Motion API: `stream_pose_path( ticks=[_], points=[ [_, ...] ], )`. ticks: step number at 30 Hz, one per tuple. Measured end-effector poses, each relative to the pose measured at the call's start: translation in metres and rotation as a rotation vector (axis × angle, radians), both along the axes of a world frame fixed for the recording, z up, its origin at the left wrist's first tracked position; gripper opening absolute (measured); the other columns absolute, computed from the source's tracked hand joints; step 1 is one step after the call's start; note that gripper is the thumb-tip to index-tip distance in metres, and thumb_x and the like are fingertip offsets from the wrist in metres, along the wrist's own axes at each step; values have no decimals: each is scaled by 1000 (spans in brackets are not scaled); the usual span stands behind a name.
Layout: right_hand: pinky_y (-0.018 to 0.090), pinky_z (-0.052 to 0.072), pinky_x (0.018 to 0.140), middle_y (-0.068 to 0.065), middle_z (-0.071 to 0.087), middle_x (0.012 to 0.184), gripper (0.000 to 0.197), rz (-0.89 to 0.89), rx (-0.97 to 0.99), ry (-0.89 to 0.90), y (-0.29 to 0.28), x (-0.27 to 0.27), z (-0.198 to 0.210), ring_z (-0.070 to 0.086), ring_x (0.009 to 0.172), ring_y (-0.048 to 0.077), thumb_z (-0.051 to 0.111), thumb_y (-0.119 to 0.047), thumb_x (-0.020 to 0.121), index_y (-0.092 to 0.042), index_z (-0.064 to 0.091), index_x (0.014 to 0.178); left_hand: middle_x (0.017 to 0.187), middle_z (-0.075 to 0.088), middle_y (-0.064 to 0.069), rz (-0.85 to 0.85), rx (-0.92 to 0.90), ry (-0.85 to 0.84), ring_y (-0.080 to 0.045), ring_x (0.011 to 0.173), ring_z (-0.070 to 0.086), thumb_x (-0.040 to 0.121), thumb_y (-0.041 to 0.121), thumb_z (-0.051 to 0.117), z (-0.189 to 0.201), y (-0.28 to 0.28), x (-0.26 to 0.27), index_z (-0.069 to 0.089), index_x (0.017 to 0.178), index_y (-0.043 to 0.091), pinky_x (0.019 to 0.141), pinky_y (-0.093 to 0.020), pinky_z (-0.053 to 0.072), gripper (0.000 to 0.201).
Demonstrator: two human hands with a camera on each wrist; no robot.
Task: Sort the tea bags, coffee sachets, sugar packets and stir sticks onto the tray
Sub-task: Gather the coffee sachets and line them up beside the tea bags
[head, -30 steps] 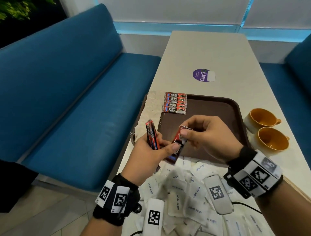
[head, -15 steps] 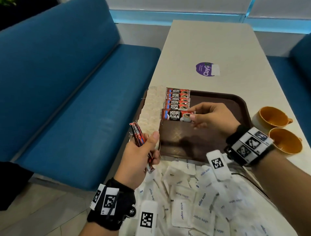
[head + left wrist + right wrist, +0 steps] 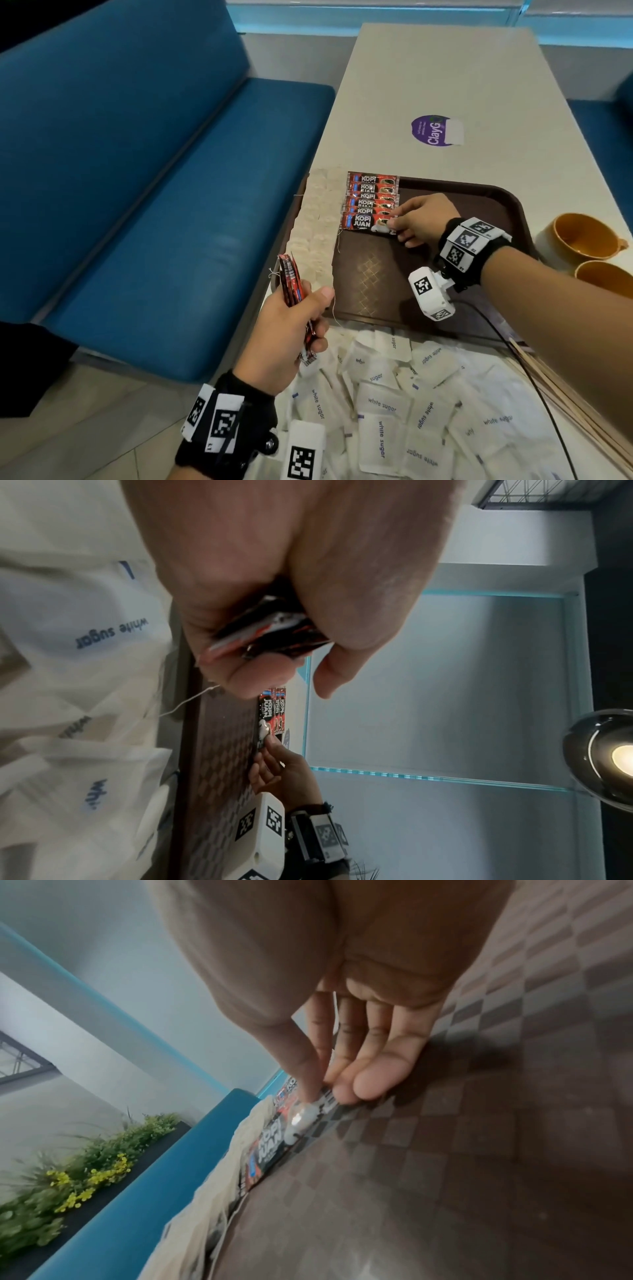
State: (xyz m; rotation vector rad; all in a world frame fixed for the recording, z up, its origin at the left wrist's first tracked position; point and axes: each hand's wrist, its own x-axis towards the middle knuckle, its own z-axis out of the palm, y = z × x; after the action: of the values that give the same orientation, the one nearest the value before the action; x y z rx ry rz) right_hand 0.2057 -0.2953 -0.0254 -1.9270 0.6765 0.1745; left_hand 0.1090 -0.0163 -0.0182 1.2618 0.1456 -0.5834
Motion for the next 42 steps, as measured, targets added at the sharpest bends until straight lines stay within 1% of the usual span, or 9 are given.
stream_pose_path(
  ticks=[8,13,19,22,27,31,36,38,42],
  points=[
    [29,57,55,8,74,81,18,-11,-121,28,1,5,-3,65,61,15,87,-13,81,-14,72,90,70,46,0,3,-13,-8,-17,59,45,86,22,76,0,3,1,42,85,15,46,-28,38,35],
    [29,58,54,8,74,83,20,-16,-119,17,1,5,-3,66,61,15,88,-16,80,-14,71,92,71,49,0,10,-20,15,-17,59,47,81,17,76,0,3,1,45,93,14,46,-28,38,33],
    [31,59,56,7,74,86,13,-11,-156,-28,0,-6,4,68,63,16,81,-23,88,-19,70,92,79,50,-7,37,-133,75,-18,59,45,75,4,58,10,0,2,54,114,8,46,-28,34,39],
    [29,57,51,6,73,82,7,12,-187,-133,7,-22,17,65,58,16,77,-19,90,-19,70,89,86,56,-16,49,-149,47,-22,61,50,85,-4,47,16,-4,-1,55,113,6,48,-30,38,31],
    [25,49,55,2,67,70,7,152,-26,-331,34,-63,57,60,52,14,76,-14,90,-18,72,87,113,74,-20,-63,-118,-42,-39,87,73,101,-7,36,29,-7,-10,53,129,-2,66,-39,61,33],
    [25,51,56,7,73,90,15,265,125,-388,58,-102,83,67,61,17,76,-18,91,-14,73,104,117,74,-20,-116,-150,-59,-48,99,72,102,-4,46,40,-9,-19,60,127,3,73,-45,64,30],
    [23,54,60,10,76,100,30,387,225,-416,70,-136,91,70,74,17,80,-16,85,-13,72,115,110,74,-25,-180,-82,-108,-46,88,74,98,0,59,43,-10,-29,67,118,1,64,-39,62,22],
    [26,55,63,13,76,96,23,410,251,-452,71,-145,91,70,73,16,78,-9,87,-8,73,109,108,74,-25,-176,-77,-116,-40,78,75,96,6,63,44,-12,-33,67,115,1,60,-36,60,20],
    [36,56,70,21,72,92,21,308,291,-604,65,-157,90,65,75,30,84,-11,75,-8,75,94,102,75,-17,-75,-85,-78,-27,64,69,89,34,66,46,-14,-38,69,107,1,52,-28,54,37]
  ],
)
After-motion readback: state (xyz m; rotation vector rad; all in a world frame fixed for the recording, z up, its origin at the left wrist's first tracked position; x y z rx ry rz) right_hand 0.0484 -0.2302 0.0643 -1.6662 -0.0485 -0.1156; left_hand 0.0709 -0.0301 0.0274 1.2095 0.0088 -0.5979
